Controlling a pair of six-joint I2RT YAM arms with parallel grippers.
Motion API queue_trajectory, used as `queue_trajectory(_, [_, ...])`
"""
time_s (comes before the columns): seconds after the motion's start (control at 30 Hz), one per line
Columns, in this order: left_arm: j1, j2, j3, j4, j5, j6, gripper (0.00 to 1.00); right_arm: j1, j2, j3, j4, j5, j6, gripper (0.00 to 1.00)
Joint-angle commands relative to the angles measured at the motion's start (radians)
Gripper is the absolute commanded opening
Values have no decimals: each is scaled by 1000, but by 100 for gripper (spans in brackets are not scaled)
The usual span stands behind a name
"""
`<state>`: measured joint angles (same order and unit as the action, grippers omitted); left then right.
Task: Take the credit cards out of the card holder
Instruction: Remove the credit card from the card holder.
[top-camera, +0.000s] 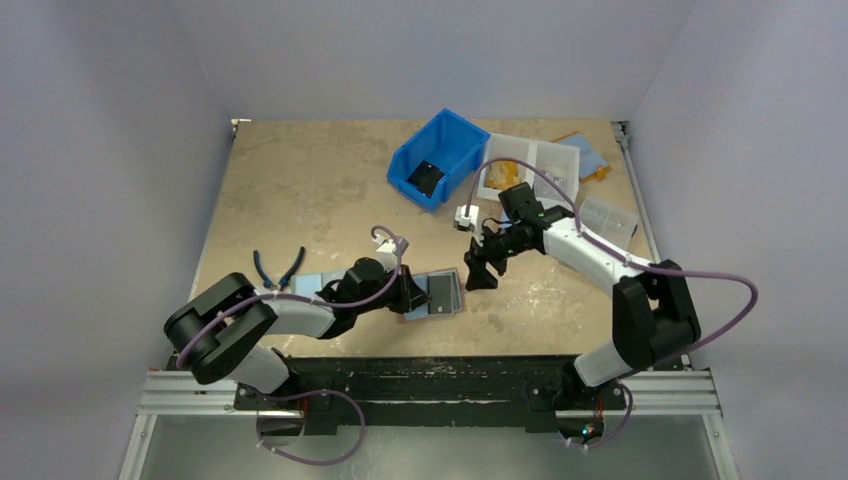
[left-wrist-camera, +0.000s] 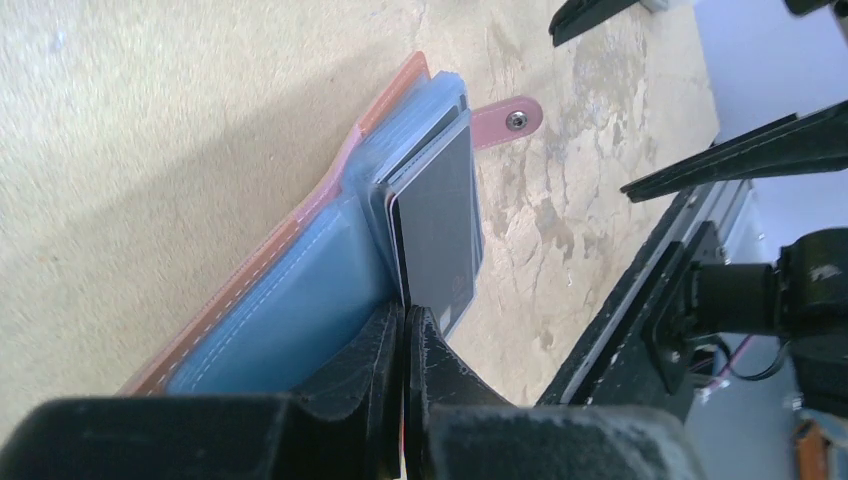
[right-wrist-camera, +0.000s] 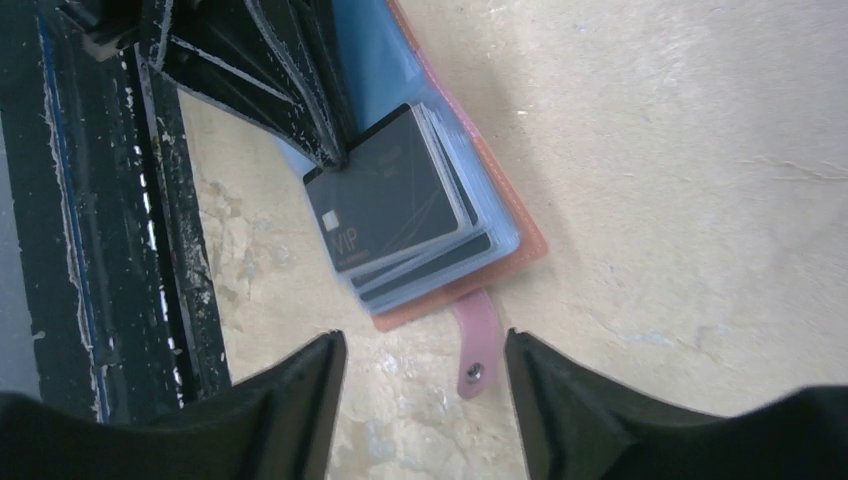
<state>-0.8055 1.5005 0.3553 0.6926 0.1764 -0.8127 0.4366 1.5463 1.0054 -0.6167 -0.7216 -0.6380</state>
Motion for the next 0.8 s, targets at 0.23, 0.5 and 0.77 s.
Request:
queue_trajectory(0.23, [-15, -157, 94, -190, 60, 440, 0, -17, -157, -131, 99, -135, -224, 88])
queue_trajectory(0.5, [-39, -198, 101, -188, 133, 538, 0, -54, -155, -139, 66, -188, -319, 89])
queue_trajectory(0.77, [-84, -185, 110, -143, 156, 569, 0, -56, -84, -120, 21, -215, -351, 88])
